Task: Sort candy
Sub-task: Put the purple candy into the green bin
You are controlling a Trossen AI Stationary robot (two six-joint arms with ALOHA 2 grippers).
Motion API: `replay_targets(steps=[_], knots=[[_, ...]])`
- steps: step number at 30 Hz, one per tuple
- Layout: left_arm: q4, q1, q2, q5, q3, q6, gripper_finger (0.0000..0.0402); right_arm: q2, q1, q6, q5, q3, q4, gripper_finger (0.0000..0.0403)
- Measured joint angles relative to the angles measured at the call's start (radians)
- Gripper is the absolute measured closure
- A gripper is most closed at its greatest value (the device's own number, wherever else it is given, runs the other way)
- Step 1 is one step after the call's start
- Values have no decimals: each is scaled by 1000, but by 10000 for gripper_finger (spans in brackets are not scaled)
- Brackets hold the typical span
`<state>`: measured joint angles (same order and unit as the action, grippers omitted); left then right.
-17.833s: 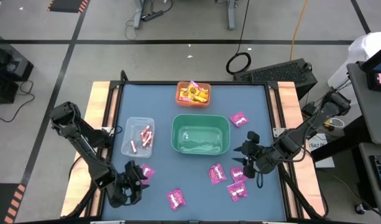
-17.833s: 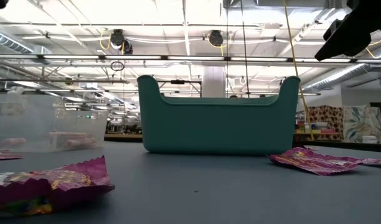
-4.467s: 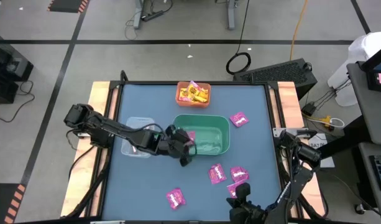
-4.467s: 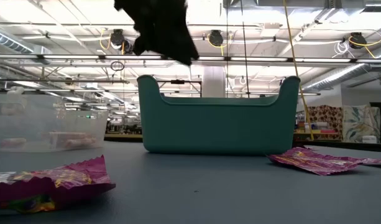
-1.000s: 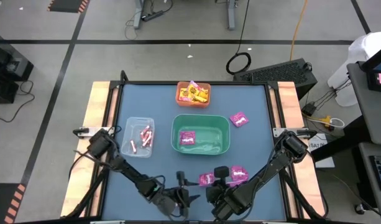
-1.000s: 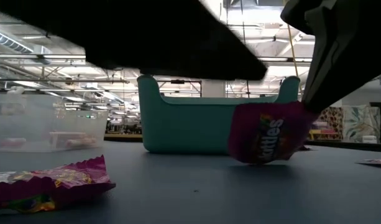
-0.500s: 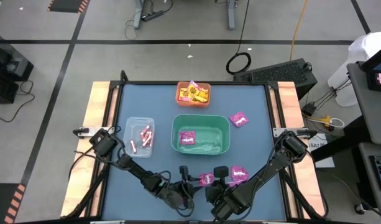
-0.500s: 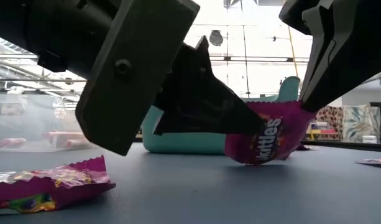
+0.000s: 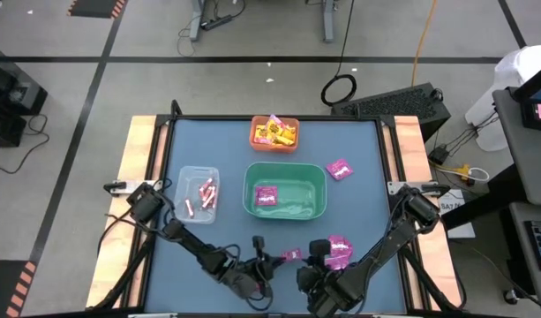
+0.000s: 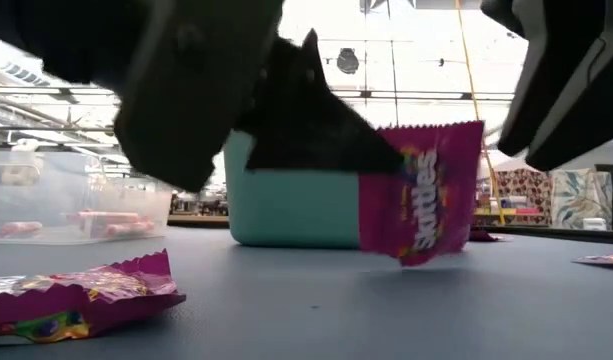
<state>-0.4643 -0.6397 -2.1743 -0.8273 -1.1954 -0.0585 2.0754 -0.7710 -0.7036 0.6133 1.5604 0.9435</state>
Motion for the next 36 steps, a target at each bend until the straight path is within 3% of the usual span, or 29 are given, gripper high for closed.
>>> replay_targets(steps=[5, 9, 23, 30, 36], knots=[[1, -13, 16, 0, 0, 20, 398, 0, -9, 9, 69, 0, -9, 235], [-1, -16, 24, 6, 0, 32, 399, 0, -2, 23, 90, 0, -28, 214], [8, -31, 36, -20, 0, 69, 400, 0, 4, 61, 135, 0, -37, 225], [3, -62, 154, -72, 6, 122, 400, -21, -65, -50, 78, 18, 151, 225], [-8, -63, 258, -63, 23, 148, 400, -71, -145, -113, 207, 27, 198, 225]])
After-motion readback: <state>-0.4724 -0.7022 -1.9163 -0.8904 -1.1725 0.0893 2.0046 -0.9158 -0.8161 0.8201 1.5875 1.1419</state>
